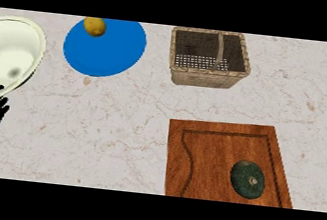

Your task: Pick the squash from the cutting board and place it in the basket

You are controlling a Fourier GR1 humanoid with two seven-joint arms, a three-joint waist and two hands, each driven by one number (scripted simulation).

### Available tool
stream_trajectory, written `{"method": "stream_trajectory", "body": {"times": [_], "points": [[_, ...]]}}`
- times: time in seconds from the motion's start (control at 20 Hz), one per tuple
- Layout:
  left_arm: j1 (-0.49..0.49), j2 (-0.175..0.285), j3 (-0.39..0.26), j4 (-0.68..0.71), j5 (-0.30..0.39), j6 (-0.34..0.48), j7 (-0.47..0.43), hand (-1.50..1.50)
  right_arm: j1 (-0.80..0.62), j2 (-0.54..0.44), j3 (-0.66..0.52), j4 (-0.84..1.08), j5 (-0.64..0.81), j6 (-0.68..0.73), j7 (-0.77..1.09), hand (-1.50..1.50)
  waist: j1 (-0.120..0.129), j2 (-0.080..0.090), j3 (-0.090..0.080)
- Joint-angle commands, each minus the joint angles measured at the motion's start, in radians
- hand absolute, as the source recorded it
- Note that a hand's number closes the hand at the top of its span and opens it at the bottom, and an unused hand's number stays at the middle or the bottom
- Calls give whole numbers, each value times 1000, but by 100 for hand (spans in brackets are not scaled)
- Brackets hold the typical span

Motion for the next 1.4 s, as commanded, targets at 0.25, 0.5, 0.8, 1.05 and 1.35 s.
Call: {"method": "stream_trajectory", "body": {"times": [0.25,0.5,0.8,1.05,1.35], "points": [[-82,-15,-67,-68,-75,-5,-70,0,285,331,-147,-4,-320,-48,-262,150,-106,-39,42],[-140,-56,-131,-34,-92,-31,-42,0,395,507,42,-229,0,-183,-673,-150,-71,-35,30],[-169,-78,-148,-53,-112,-4,-7,0,621,513,87,-337,290,-494,-470,-150,-57,-35,22],[-171,-77,-153,-61,-122,2,3,0,870,337,-12,-421,475,-479,-292,-150,-78,-33,18],[-179,-104,-165,-58,-134,20,11,0,1174,169,41,-658,568,-236,-92,-150,-61,-30,19]]}}
